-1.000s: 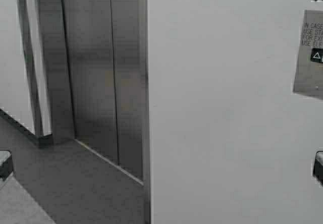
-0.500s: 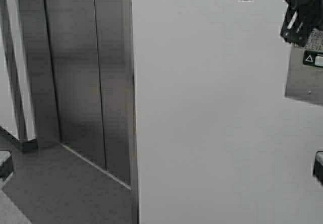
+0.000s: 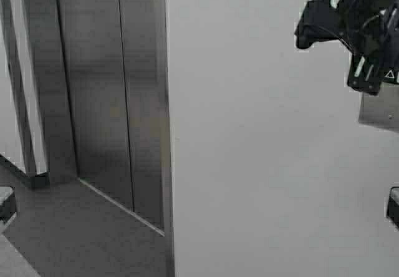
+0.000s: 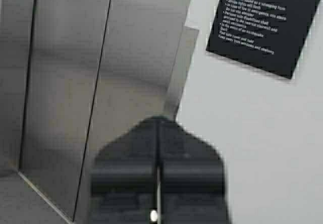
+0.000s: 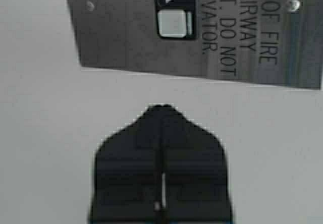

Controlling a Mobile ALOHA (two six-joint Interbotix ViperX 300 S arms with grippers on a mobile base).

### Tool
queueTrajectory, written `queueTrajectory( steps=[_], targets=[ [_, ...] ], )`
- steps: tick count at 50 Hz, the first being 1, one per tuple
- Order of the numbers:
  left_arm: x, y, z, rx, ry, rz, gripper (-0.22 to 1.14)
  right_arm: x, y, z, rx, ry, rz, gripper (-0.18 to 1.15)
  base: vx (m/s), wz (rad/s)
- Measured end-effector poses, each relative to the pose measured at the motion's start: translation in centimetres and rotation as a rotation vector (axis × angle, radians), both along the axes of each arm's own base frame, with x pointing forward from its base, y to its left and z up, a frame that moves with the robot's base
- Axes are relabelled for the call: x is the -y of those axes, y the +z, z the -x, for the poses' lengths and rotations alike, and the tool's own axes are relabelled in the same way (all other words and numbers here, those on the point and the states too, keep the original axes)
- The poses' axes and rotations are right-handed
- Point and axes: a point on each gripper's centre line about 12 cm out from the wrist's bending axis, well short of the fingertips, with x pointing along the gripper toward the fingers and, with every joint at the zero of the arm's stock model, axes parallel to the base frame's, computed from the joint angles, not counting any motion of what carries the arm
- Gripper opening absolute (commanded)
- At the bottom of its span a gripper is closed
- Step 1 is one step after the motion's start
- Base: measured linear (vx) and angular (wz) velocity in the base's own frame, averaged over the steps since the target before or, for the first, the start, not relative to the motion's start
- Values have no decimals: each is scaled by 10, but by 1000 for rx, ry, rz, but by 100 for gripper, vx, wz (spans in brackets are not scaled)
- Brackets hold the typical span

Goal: Navigate to elevator, push the call button, then enter the elevator

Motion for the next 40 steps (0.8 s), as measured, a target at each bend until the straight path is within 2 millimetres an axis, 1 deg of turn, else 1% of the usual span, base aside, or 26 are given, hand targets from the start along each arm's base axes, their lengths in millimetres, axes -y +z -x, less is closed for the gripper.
queueTrajectory(
  steps=[9,17,25,33,40],
  targets=[
    [0,1,0,2,0,0,2,8,0,-13,12,7,31,7,1,1],
    [0,0,0,0,0,1,2,15,-3,-30,20,-2,49,7,0,0],
    [0,0,0,-2,0,1,2,22,-11,-43,8,-7,70,7,0,0],
    [0,0,0,-2,0,0,2,24,-19,-51,-6,-6,80,7,0,0],
    [0,0,0,-3,0,1,2,25,-20,-59,-2,7,89,7,0,0]
  ],
)
